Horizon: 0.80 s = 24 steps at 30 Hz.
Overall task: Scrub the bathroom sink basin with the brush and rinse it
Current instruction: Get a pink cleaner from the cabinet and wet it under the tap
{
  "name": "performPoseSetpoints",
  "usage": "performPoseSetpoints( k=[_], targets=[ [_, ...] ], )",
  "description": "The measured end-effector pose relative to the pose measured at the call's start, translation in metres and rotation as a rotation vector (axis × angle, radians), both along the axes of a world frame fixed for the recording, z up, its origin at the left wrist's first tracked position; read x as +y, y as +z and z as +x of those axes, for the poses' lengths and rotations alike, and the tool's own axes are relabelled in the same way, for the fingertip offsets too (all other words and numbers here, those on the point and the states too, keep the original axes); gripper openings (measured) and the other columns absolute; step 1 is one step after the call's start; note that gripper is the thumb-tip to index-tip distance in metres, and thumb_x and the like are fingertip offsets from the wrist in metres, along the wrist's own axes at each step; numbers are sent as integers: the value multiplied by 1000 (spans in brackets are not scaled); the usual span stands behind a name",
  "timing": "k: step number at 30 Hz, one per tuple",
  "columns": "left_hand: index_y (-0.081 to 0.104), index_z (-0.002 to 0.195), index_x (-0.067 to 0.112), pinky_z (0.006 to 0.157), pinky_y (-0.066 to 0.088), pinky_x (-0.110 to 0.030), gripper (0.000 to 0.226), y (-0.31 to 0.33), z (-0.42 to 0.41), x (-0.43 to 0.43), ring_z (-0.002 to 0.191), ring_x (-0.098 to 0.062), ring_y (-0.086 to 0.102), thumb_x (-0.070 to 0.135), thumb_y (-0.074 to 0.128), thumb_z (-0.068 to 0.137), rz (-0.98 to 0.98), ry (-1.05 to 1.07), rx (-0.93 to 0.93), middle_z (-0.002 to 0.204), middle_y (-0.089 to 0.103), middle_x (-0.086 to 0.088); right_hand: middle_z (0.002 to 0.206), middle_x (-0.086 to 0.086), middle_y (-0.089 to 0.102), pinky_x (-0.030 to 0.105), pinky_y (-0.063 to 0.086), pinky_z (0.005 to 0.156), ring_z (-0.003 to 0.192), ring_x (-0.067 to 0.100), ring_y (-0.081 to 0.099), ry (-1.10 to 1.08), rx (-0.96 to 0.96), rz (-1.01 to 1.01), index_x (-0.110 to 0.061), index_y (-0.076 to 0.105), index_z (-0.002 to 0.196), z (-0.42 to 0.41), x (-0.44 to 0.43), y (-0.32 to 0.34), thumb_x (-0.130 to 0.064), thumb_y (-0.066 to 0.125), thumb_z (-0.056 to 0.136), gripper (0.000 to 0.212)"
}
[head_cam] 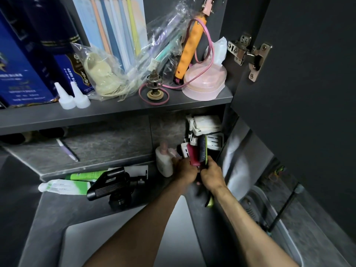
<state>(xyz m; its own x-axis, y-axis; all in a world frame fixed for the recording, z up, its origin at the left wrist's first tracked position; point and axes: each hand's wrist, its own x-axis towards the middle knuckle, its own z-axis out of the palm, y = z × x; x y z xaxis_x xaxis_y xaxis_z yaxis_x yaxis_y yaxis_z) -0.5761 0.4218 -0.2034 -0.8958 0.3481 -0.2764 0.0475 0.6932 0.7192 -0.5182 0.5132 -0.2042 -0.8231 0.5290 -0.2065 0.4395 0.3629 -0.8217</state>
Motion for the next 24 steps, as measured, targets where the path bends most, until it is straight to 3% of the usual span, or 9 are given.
performPoseSetpoints(
  k=[2,7,10,14,18,20,22,24],
  targets=[
    [70,125,15,102,41,-26,34,-5,-10,3,127,-36,49,18,48,100,7,100,-58,138,49,-24,88,4,73,45,61,60,67,24,72,-27,41,-73,-33,60,106,-1,3,2,-11,44,71,45],
    [71,112,9,100,44,-32,38,-8,-8,9,123,-35,52,40,52,101,19,180,-64,124,60,-23,89,7,74,42,60,54,68,26,72,-39,90,-214,-29,64,105,2,4,3,-9,52,87,30],
    [68,118,5,100,46,-34,41,-5,-9,11,121,-37,56,39,54,100,-9,212,-71,130,55,-22,88,7,73,33,57,50,70,23,71,-15,103,-227,-28,66,104,6,1,4,-2,50,88,34],
    [63,124,0,96,42,-36,44,4,-5,8,124,-38,53,34,41,106,35,248,-73,133,57,-25,74,-2,71,34,53,53,61,18,63,-49,187,-168,-29,66,98,14,1,9,-6,55,83,30],
    [60,117,3,86,56,-40,32,2,12,0,104,-36,67,27,40,108,255,289,-180,118,68,-22,82,-7,71,30,53,76,80,12,66,-9,194,30,-27,64,103,27,-4,18,-9,59,82,28],
    [55,121,3,75,62,-39,25,-3,26,-11,100,-35,69,18,40,108,424,350,-296,118,67,-22,80,-7,71,30,53,75,79,11,65,45,171,66,-26,64,101,36,-13,20,-5,59,79,31],
    [52,125,1,68,60,-28,22,-11,38,-26,104,-35,69,11,40,108,546,351,-368,123,64,-24,78,-5,70,30,52,72,77,12,64,79,168,89,-24,65,97,45,-22,18,-2,59,77,30],
    [51,127,0,74,61,-29,22,-16,50,-49,106,-32,68,4,45,106,642,322,-418,125,64,-23,79,-6,69,25,50,72,77,12,63,111,185,100,-22,67,95,55,-37,15,0,60,78,29]
  ],
)
